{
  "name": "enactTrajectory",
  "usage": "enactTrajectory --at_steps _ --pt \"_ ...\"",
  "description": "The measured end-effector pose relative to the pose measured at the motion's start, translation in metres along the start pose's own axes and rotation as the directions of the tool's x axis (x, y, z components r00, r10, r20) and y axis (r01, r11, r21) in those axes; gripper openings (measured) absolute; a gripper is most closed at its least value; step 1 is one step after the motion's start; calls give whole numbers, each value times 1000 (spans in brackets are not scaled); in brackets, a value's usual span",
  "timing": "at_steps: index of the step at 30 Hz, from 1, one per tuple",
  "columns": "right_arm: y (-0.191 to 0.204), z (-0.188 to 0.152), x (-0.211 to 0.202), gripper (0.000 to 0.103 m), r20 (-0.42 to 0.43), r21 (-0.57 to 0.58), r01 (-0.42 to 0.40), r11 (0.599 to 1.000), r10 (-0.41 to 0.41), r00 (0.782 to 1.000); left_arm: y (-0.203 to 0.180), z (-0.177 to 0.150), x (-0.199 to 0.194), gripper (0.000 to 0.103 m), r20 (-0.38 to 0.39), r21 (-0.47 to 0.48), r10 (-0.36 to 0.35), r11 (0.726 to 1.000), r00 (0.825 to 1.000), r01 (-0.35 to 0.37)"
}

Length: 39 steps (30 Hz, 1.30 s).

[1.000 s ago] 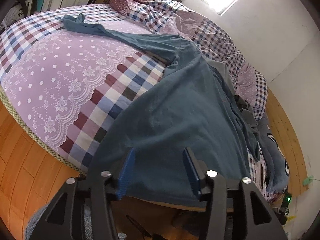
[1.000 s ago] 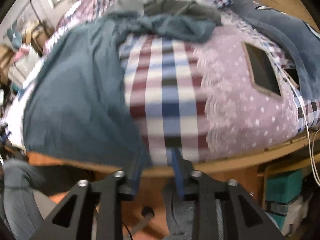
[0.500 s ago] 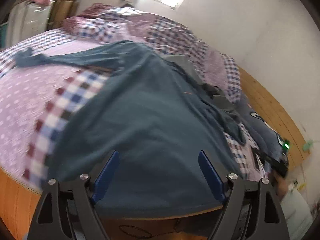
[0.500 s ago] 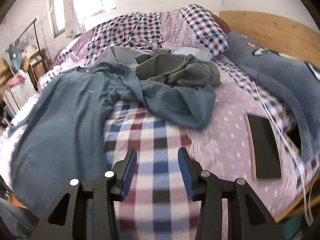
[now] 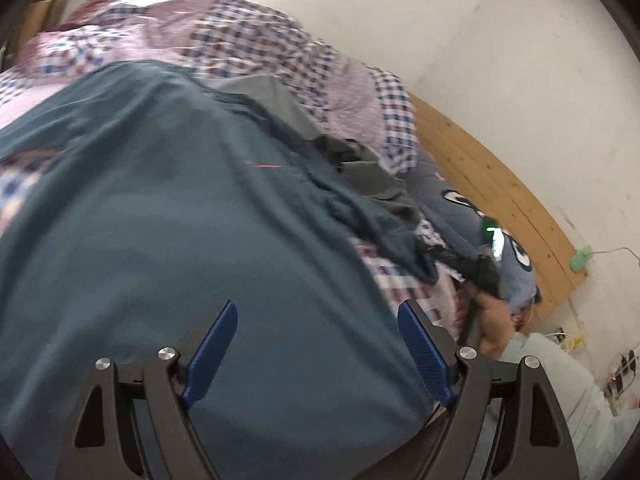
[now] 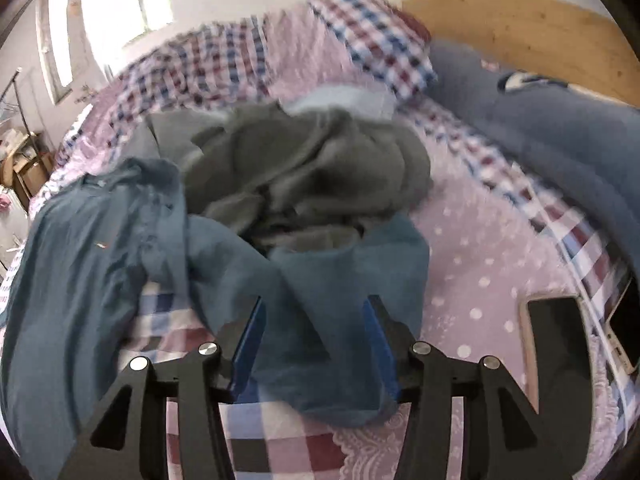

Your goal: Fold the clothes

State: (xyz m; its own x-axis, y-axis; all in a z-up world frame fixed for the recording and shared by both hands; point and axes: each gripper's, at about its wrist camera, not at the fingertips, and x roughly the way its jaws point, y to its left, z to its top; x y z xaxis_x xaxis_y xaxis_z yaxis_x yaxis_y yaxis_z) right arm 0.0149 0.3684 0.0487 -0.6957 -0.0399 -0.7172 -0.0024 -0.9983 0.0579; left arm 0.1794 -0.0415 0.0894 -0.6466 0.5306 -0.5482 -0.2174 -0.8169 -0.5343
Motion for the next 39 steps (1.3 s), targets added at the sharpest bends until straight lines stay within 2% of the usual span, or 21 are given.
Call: enactTrajectory --at_steps 4,5,6,7,9,11,15,20,24,27,29,30,32,34,37,39 --pt "-14 7 24 51 -37 58 13 998 -11 999 -29 24 42 86 -17 28 -85 996 996 86" --pt "-15 7 26 36 -38 61 21 998 -19 999 -35 29 51 86 -17 37 -103 994 995 104" --pt "-16 8 28 7 -39 63 29 998 -27 999 -40 32 60 86 -14 48 -118 992 993 118" --pt "-17 8 30 4 -40 66 37 997 -34 999 -44 36 68 86 -12 59 -132 989 991 133" --pt "-18 14 31 4 -17 78 49 996 -47 999 -46 39 85 86 -8 63 -161 985 987 161" --pt "-17 23 26 3 40 74 83 994 -86 996 -39 36 98 86 -16 34 -171 985 985 171" --pt "-21 47 11 3 183 93 166 982 -181 966 -17 27 124 86 -62 -15 -115 993 991 114" --pt "-56 57 12 2 214 262 214 941 -273 938 6 22 144 86 -96 -116 -119 987 988 107" --pt "-83 64 15 3 216 388 238 891 -339 916 2 23 147 86 -101 -73 -102 993 990 95" --pt "-79 61 31 6 174 366 209 907 -287 942 -3 24 150 86 -102 -33 -84 996 991 81" --pt "-61 61 36 8 179 283 187 941 -243 953 -5 24 152 86 -101 -16 -73 997 992 72" --pt "-51 61 38 13 185 236 176 956 -223 957 -7 24 152 86 -102 -7 -67 998 992 67" --pt "-32 60 35 22 217 142 174 975 -202 955 -8 23 153 86 -101 7 -58 998 993 59" --pt "-26 58 31 23 239 109 180 978 -201 950 -10 22 153 86 -99 18 -50 998 994 52" --pt "-34 56 24 21 246 129 183 975 -210 946 -10 20 154 86 -96 29 -42 999 994 45" --pt "-44 55 19 3 251 178 180 967 -222 942 -11 20 155 86 -94 36 -36 999 995 40"
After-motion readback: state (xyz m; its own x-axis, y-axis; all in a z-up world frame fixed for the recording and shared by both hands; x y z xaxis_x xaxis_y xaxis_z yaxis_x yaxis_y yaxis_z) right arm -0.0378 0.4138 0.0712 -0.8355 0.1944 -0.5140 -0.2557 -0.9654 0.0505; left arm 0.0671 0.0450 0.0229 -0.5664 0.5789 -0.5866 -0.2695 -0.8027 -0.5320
